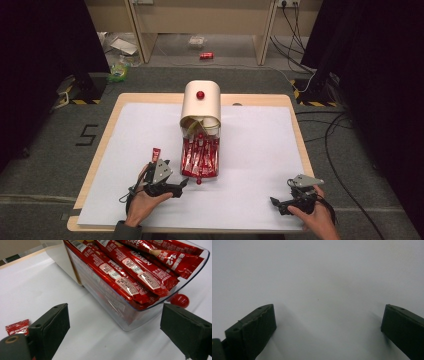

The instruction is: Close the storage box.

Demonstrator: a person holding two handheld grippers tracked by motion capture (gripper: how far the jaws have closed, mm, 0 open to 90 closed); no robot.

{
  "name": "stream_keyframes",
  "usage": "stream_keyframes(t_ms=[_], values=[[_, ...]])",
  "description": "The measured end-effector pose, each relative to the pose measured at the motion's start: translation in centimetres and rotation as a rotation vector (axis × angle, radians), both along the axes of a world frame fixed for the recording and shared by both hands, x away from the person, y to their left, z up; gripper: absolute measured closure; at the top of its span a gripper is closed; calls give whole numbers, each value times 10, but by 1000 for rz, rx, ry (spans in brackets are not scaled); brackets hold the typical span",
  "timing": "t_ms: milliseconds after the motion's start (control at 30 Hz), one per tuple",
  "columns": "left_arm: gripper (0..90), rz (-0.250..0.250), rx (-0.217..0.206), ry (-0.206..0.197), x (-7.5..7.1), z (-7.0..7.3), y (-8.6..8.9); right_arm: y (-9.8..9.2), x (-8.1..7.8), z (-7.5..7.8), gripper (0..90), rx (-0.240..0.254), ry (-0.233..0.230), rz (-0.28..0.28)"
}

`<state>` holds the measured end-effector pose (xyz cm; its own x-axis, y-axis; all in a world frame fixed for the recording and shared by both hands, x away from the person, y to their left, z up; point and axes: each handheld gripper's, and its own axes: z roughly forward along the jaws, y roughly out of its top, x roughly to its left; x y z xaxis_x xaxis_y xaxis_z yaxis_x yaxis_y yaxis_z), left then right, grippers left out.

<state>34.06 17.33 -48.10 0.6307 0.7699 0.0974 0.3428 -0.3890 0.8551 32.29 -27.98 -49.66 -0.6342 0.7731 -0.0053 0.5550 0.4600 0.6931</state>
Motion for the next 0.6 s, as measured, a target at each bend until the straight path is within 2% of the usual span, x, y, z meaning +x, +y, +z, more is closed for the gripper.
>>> stream_keyframes(t_ms=[200, 400, 500, 567, 600], values=[[74, 10, -4, -13, 1, 1, -6, 0, 0, 0, 3, 0, 0, 1], [76, 32, -45, -14, 6, 1, -6, 0, 0, 0, 3, 0, 0, 0], [76, 36, -42, -18, 6, 1, -7, 0, 0, 0, 3, 0, 1, -1], [76, 45, -45, -24, 7, 1, -8, 0, 0, 0, 3, 0, 1, 0], [77, 64, -54, -35, 9, 2, -9, 0, 0, 0, 3, -1, 0, 0]])
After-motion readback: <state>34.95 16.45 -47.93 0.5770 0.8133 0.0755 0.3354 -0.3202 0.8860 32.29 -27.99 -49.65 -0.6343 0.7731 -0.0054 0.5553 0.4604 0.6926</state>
